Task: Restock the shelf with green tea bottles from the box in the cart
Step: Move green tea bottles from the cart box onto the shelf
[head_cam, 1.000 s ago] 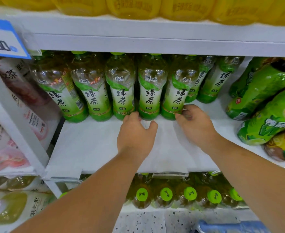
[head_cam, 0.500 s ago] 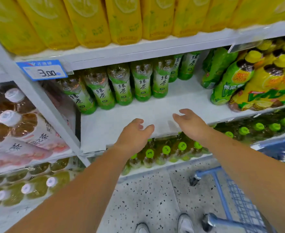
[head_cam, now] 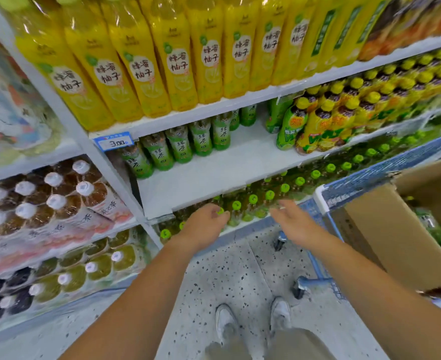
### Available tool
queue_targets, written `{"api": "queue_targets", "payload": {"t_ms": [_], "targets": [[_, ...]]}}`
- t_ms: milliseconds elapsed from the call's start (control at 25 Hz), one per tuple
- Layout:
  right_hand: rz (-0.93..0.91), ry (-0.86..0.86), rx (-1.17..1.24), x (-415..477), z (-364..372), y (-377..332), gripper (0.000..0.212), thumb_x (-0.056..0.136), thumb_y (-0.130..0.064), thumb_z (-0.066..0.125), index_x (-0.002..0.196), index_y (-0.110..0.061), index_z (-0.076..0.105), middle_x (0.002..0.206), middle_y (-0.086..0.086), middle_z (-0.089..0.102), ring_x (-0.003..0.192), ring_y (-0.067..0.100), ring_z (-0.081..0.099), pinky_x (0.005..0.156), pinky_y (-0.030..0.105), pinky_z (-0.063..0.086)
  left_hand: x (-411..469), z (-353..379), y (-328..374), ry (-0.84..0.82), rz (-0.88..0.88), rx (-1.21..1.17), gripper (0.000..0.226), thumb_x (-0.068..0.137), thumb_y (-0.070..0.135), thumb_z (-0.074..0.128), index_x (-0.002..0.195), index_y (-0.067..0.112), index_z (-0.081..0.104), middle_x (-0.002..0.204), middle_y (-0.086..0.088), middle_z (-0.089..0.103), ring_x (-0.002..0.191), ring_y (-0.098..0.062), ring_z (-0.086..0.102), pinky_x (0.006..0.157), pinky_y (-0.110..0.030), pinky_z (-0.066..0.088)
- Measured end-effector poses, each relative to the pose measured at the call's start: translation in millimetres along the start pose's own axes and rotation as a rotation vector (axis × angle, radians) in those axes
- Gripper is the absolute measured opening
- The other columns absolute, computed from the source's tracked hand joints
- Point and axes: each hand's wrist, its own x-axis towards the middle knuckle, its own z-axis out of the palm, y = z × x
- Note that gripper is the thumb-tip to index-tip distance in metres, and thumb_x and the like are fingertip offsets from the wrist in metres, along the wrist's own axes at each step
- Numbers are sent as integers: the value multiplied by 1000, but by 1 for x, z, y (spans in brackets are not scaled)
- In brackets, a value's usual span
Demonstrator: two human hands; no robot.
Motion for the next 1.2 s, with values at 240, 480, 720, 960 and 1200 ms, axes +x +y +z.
{"api": "queue_targets", "payload": {"t_ms": [240, 480, 720, 960, 1200], "targets": [[17, 34, 102, -77, -23, 18, 59, 102, -53, 42, 155, -29, 29, 160, -4, 32, 134, 19, 43, 95, 34, 39, -50, 32, 37, -19, 85, -33, 60, 97, 58, 51, 146, 26, 45, 135, 7, 54, 108, -11, 52, 71, -19, 39], [38, 85, 285, -128, -64, 49, 58, 104, -53, 40, 155, -29, 30, 161, -5, 30, 144, 20, 34, 114, 45, 34, -83, 94, 79, -14, 159, -104, 58, 97, 57, 52, 145, 25, 48, 140, 8, 55, 116, -9, 53, 83, -26, 40], [30, 198, 278, -174, -134, 116, 55, 104, -47, 41, 153, -22, 35, 157, -3, 36, 136, 17, 41, 98, 30, 36, -97, 179, 128, -34, 180, -103, 55, 97, 55, 54, 144, 25, 50, 140, 7, 55, 114, -9, 53, 89, -27, 39], [25, 201, 259, -202, -221, 199, 55, 102, -52, 41, 150, -24, 39, 151, -4, 44, 124, 9, 50, 100, 29, 40, -117, 284, 179, -43, 176, -149, 57, 97, 57, 54, 145, 28, 46, 130, 14, 50, 103, -3, 52, 88, -30, 39], [60, 193, 257, -206, -310, 260, 53, 102, -52, 41, 150, -28, 38, 153, -4, 40, 129, 13, 42, 97, 31, 34, -120, 375, 238, -95, 127, -201, 62, 97, 59, 52, 149, 27, 40, 134, 14, 46, 111, -5, 48, 89, -31, 40]]}}
